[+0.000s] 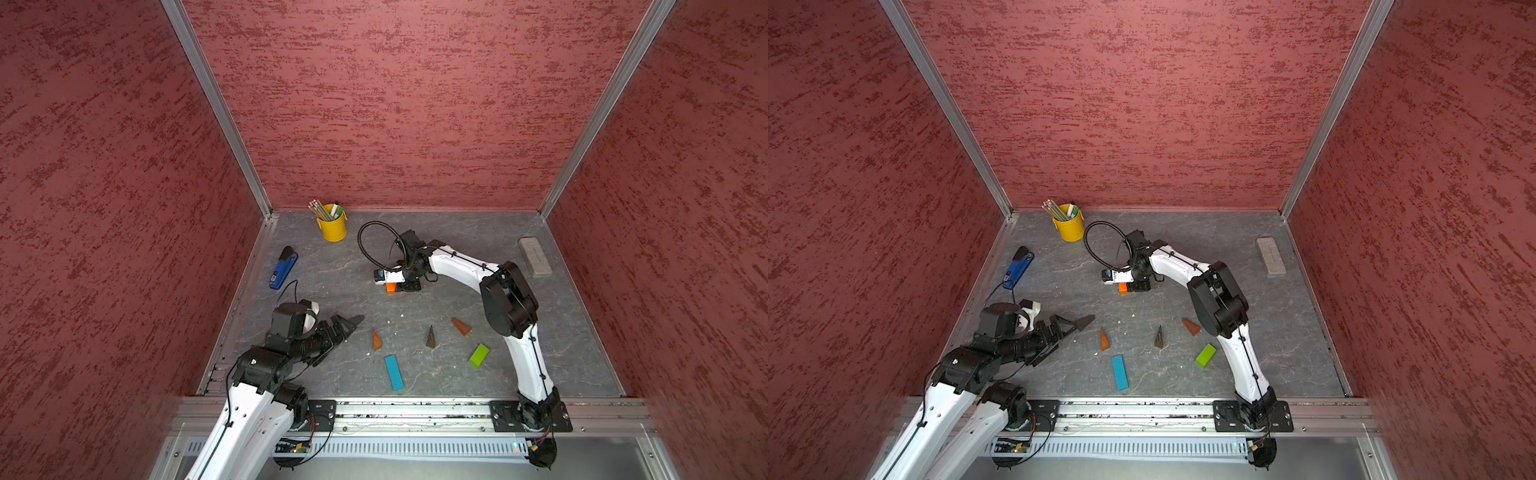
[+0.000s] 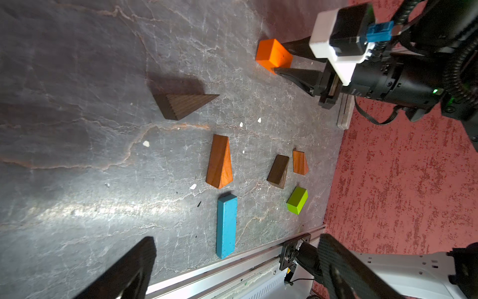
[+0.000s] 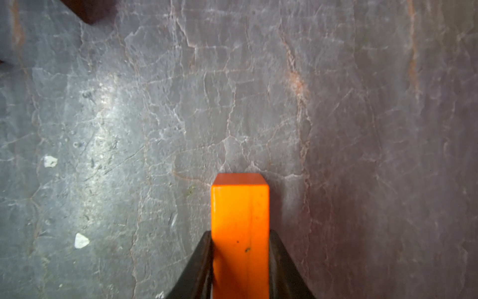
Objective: Assemble a small pinwheel with building blocks
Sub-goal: Place the building block at the center of the board.
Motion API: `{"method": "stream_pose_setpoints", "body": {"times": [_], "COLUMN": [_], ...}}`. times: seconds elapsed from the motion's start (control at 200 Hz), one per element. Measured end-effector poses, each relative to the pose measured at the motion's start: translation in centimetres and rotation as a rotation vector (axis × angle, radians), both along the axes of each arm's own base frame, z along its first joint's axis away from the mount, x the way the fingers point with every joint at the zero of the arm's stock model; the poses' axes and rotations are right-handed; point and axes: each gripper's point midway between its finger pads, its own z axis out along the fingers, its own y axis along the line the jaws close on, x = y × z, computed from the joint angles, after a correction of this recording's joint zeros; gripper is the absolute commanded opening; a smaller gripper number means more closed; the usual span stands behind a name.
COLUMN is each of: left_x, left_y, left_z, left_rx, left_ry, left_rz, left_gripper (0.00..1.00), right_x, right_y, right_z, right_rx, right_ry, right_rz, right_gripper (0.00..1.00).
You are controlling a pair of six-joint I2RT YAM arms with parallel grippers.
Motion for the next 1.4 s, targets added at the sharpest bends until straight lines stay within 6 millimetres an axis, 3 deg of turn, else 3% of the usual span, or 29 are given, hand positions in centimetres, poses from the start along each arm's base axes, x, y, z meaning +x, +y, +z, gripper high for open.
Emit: {"method": "stream_pose_setpoints", "body": {"times": [0.22, 0.326, 0.726, 0.892, 1.037, 1.162, 1.263, 1.403], "left_x": [0.7, 1.1, 1.4, 1.8, 2.7, 3.4, 3.7, 4.7], "left_y": [-0.2, -0.3, -0.5, -0.7, -0.7, -0.8, -1.3, -2.5], "left_z": [1.9, 2.6, 3.1, 3.7, 6.0, 8.2, 8.8, 8.9], "left_rx": [-0.009, -0.007, -0.013, -0.006, 0.038, 0.069, 0.078, 0.049], "left_ry": [-0.105, -0.134, -0.159, -0.188, -0.240, -0.315, -0.353, -0.365], "left_rz": [-0.014, -0.024, -0.032, -0.056, -0.087, -0.128, -0.169, -0.230], "left_gripper": [1.00, 1.00, 1.00, 1.00, 1.00, 1.00, 1.00, 1.00], "right_x": [0.0, 0.0, 0.5, 0.0, -1.7, -4.0, -6.1, -8.7], "right_y": [0.0, 0.0, 0.1, -0.4, -1.7, -3.4, -5.4, -10.2], "right_z": [-0.1, -0.5, -0.5, 0.6, 4.3, 9.4, 13.6, 18.8], "right_rx": [-0.002, -0.009, -0.005, 0.011, 0.060, 0.181, 0.344, 0.636], "right_ry": [0.001, 0.005, -0.016, -0.022, -0.044, -0.064, -0.079, -0.022], "right_rz": [0.000, -0.001, -0.006, -0.025, -0.073, -0.193, -0.388, -0.822], "right_gripper": [0.45, 0.61, 0.63, 0.62, 0.59, 0.48, 0.47, 0.47]}}
